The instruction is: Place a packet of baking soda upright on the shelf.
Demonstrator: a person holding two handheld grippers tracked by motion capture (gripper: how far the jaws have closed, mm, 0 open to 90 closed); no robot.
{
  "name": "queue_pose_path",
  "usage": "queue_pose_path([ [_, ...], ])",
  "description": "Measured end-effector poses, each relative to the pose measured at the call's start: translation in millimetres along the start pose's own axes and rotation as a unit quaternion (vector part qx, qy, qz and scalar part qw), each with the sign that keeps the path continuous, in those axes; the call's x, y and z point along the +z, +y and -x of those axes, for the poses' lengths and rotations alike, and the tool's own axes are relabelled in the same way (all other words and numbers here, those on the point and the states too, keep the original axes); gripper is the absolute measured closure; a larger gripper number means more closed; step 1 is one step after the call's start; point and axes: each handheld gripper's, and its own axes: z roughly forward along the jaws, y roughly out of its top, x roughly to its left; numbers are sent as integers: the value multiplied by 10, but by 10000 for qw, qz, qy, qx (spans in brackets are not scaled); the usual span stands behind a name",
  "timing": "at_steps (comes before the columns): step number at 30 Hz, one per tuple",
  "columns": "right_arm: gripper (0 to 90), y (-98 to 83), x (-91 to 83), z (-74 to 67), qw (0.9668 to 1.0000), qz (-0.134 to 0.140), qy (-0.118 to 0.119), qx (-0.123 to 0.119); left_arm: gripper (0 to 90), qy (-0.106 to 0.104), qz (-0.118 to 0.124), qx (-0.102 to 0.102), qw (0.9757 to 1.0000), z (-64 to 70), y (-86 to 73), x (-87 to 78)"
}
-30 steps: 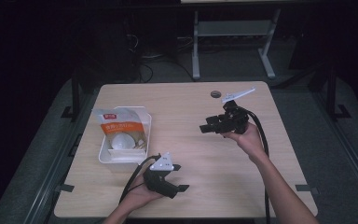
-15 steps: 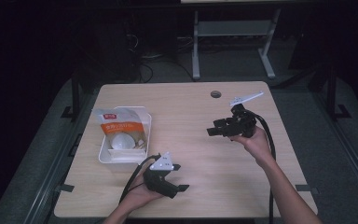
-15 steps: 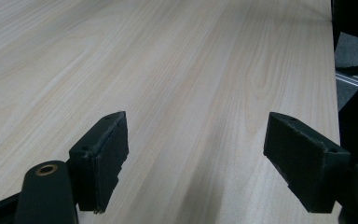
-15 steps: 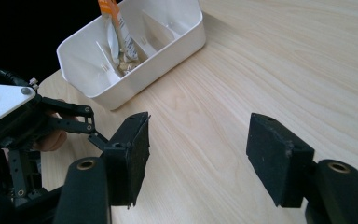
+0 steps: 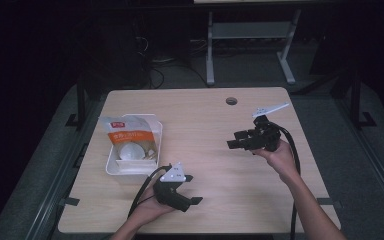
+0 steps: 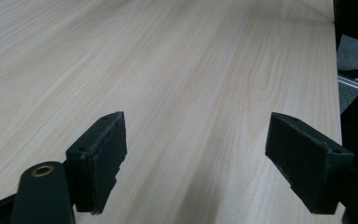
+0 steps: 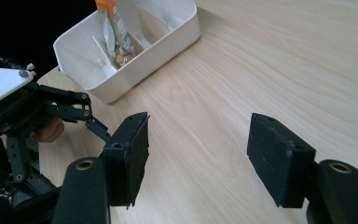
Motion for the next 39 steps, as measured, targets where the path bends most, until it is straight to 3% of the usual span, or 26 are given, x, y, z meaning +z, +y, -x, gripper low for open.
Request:
queue_pose_path([
  [39, 345, -487, -214, 46, 9994, -107, -184, 277, 182, 51, 29, -61, 10000, -15, 3, -9],
])
